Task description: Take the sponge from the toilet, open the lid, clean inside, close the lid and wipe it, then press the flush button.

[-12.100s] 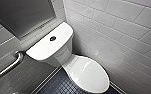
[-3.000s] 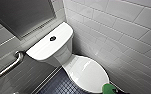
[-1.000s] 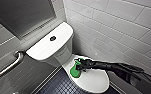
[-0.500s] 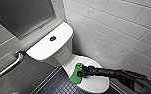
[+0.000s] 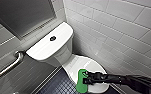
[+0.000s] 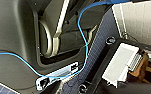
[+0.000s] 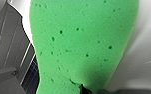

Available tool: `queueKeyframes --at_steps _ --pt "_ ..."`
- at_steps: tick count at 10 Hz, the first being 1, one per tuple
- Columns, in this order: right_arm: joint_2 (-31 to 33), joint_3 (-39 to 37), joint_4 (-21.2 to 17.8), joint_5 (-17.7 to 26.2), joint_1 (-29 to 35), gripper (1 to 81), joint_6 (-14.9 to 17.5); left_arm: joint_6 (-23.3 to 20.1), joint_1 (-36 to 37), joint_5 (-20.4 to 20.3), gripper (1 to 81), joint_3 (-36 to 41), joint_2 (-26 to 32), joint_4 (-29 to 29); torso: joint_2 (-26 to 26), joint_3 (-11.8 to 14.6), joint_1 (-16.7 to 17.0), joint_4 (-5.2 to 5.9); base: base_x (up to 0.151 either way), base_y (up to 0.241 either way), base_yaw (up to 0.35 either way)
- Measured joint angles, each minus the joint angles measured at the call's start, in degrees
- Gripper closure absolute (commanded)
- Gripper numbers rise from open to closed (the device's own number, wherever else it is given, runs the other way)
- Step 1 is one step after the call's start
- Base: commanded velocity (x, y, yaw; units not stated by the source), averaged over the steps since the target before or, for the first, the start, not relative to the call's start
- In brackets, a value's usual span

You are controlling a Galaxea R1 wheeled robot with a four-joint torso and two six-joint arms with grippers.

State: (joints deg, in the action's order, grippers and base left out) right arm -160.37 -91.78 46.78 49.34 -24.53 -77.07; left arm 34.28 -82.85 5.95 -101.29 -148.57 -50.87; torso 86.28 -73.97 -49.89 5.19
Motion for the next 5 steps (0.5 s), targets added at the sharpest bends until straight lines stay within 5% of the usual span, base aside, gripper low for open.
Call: queueKeyframes --at_steps 5 --pt "16.8 14.3 6.3 1.6 -4.2 81.1 -5.8 0.0 0.0 0.0 1.0 0.0 0.0 0.0 0.0 0.0 0.0 0.0 0.0 0.0 0.0"
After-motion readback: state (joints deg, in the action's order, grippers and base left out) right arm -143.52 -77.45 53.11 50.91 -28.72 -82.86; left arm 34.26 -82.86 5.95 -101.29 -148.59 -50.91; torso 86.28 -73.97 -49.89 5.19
